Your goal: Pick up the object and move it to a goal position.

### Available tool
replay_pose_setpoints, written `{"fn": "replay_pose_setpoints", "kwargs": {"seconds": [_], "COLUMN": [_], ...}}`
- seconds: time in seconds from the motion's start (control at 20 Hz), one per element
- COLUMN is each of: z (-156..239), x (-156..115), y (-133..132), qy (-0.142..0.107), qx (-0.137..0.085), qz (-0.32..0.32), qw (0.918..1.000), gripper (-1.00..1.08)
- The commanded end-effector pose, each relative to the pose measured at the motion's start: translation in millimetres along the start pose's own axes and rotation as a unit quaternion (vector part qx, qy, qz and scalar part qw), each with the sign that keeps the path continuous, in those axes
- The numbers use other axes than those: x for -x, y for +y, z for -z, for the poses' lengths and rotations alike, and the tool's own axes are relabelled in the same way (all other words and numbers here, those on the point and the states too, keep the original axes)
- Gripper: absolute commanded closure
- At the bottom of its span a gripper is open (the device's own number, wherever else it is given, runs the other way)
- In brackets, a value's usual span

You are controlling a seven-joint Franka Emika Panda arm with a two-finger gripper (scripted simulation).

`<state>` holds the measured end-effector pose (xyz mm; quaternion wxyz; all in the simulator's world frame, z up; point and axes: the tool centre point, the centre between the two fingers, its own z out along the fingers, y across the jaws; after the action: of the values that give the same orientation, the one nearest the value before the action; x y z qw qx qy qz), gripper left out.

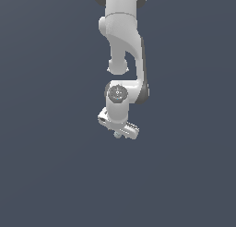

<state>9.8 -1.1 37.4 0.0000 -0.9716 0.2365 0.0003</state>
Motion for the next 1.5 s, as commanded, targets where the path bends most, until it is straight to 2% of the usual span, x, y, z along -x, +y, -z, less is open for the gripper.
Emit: {"fn": "replay_pose_setpoints", "kwargs": {"seconds": [0.0,0.25,0.3,0.95,1.2,1.45], "z": [-10,-16,-16,-15,-6,9], "x": [0,-1,-1,-1,-2,-3], "y": [0,-1,-1,-4,-24,-57], "qy": [0.000,0.000,0.000,0.000,0.000,0.000], "qx": [0.000,0.000,0.000,0.000,0.000,0.000], "qz": [-0.001,-0.001,-0.001,-0.001,-0.001,-0.001], "qw": [1.0000,1.0000,1.0000,1.0000,1.0000,1.0000], "gripper": [-0.92,-0.92,1.08,1.08,1.08,1.08]}}
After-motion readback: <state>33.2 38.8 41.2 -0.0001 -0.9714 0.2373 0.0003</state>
